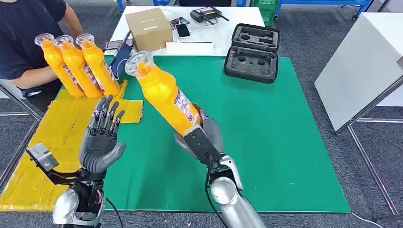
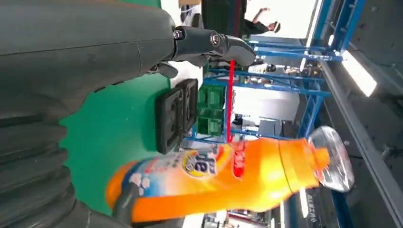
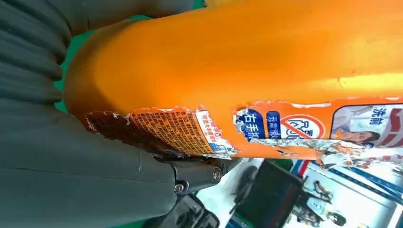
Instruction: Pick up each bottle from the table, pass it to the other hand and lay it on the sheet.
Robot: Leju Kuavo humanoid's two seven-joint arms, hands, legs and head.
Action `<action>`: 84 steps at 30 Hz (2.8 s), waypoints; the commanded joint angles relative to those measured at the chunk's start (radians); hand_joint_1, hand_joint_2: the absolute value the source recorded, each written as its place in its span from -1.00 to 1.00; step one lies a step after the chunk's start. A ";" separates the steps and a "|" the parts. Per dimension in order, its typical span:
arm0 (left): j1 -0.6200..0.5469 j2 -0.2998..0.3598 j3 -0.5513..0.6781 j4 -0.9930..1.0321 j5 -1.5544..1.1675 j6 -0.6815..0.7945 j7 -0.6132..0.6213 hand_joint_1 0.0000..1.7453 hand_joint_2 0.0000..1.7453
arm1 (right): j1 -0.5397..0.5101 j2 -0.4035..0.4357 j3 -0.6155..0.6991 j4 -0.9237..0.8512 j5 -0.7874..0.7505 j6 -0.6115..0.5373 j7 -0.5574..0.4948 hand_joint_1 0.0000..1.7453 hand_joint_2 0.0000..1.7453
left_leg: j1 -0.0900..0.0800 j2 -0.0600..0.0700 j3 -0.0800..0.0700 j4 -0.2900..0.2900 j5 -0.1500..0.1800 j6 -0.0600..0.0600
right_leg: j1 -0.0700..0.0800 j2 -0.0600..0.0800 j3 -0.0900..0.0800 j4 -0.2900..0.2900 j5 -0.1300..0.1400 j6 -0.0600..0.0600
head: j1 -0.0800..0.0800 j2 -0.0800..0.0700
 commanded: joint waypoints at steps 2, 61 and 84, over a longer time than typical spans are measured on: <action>-0.041 0.035 -0.061 0.089 0.015 -0.010 0.016 -1.00 1.00 | -0.113 0.036 0.042 0.232 0.025 0.021 0.000 1.00 1.00 | 0.000 0.000 0.001 -0.001 0.000 -0.001 | 0.000 0.001 0.002 -0.001 0.000 -0.001 | 0.000 0.000; 0.074 -0.036 0.102 0.003 -0.006 0.051 -0.090 1.00 1.00 | -0.116 -0.010 0.605 0.324 0.078 0.104 -0.040 1.00 1.00 | 0.001 -0.003 0.000 -0.001 0.001 -0.001 | 0.001 -0.003 0.000 -0.002 0.000 -0.001 | 0.000 0.000; 0.113 0.009 0.231 -0.064 -0.283 0.139 -0.206 1.00 1.00 | 0.060 -0.117 0.398 -0.051 0.099 0.095 -0.029 -1.00 1.00 | 0.001 -0.001 -0.001 -0.001 0.000 -0.001 | 0.001 -0.001 -0.001 -0.001 0.000 -0.001 | 0.000 0.000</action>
